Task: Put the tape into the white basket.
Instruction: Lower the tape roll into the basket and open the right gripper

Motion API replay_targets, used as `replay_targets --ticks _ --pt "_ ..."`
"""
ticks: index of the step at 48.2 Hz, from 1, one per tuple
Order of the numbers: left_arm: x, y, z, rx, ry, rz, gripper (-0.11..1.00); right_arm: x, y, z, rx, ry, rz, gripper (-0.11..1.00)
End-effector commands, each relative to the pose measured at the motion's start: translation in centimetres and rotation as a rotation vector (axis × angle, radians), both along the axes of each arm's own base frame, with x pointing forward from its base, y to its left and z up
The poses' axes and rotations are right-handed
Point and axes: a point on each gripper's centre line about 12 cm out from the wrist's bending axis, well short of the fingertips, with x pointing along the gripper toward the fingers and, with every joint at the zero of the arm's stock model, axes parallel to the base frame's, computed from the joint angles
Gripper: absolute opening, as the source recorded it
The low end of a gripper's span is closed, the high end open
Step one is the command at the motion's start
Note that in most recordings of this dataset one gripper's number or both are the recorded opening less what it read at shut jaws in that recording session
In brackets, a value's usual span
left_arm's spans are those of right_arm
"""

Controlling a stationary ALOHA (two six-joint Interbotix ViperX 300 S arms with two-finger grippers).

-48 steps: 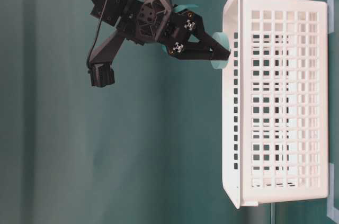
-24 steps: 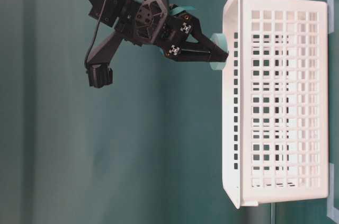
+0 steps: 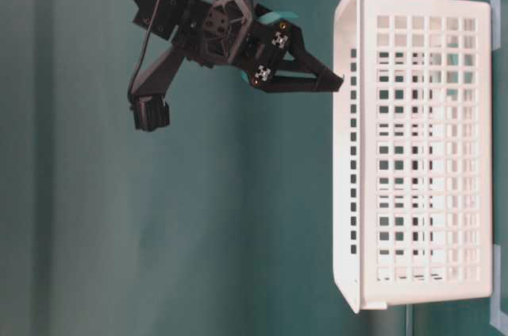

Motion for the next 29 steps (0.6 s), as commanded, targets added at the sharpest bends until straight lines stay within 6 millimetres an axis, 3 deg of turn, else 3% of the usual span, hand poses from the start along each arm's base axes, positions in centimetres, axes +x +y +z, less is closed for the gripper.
replay_targets --ticks 1,21,29 --pt "0.1 0.0 0.5 0.003 -0.014 0.002 0.68 0.4 -0.2 1.5 -0.016 -0.042 -0.001 0.99" --pt "0.1 0.0 0.5 0.003 -0.014 0.002 0.68 0.4 -0.2 1.6 -0.018 -0.043 -0.002 0.99" --pt "0.1 0.0 0.5 0.003 -0.014 0.003 0.68 0.7 -0.2 2.8 -0.029 -0.072 0.000 0.99"
